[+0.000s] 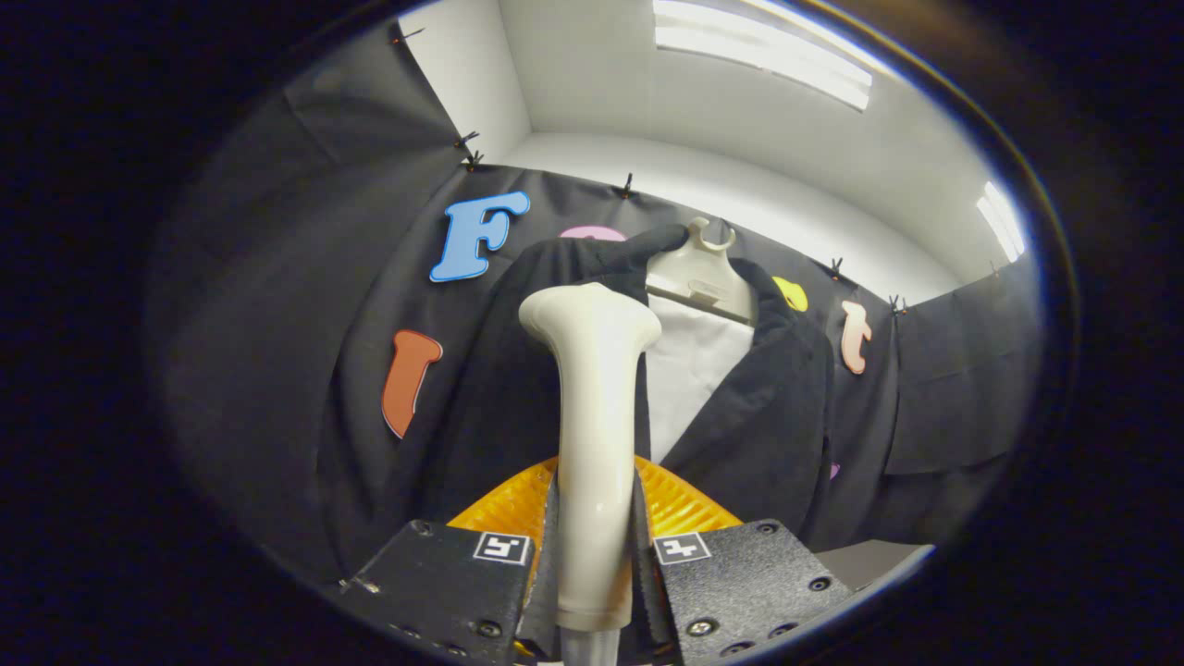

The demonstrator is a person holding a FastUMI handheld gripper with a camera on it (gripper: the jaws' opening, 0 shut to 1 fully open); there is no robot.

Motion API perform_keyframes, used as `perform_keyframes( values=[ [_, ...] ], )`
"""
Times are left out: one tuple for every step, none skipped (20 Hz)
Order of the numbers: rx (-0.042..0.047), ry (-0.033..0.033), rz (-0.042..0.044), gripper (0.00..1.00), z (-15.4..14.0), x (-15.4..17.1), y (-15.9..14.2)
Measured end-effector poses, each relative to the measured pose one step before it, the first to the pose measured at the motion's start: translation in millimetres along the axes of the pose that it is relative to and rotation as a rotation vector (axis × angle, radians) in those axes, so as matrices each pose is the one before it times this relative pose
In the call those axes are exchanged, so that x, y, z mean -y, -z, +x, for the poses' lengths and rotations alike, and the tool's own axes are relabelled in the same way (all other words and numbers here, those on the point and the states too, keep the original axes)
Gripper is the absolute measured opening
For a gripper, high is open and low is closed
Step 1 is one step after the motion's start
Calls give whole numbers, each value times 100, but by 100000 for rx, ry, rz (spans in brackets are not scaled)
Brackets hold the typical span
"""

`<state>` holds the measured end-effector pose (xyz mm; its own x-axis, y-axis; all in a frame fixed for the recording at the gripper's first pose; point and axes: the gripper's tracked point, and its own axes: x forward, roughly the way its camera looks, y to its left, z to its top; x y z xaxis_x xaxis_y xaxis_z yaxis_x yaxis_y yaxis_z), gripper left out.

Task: Iron the clothes twice with a garment steamer, once on the left side and once on the right side.

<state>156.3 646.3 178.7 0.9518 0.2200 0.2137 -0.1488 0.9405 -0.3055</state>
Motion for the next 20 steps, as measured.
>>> perform_keyframes(
  values=[
    [-1442, -130, 112, 35, -318, -19, 720],
    [-919, -5, 287, 35, -370, -115, 562],
    [-1471, -66, 127, 35, -301, -30, 605],
    [-1062, -199, 620, 35, -232, -78, 540],
    [-1348, -93, 28, 35, -269, -30, 476],
    [-805, 147, 177, 35, -247, 72, 420],
    [-1019, 117, -5, 35, -226, 95, 503],
    [-965, -43, 357, 35, -214, -14, 451],
    [-1042, 9, 313, 35, -252, -31, 539],
    [-1180, 11, 70, 35, -230, -50, 578],
    [-1093, -193, 86, 35, -261, 7, 688],
    [-1040, -464, 146, 35, -273, -111, 486],
    [-840, -374, -36, 35, -285, -128, 643],
    [-1003, -146, -410, 35, -294, -42, 556],
    [-883, -239, -314, 35, -237, -29, 604],
    [-1051, -447, -198, 35, -224, -84, 632],
    [-1250, -575, -123, 35, -200, -183, 665],
    [-1030, -557, -162, 35, -346, -115, 668],
    [-1049, -274, -297, 35, -140, 123, 679],
    [-1053, -124, -48, 35, -219, 118, 592]
  ],
)
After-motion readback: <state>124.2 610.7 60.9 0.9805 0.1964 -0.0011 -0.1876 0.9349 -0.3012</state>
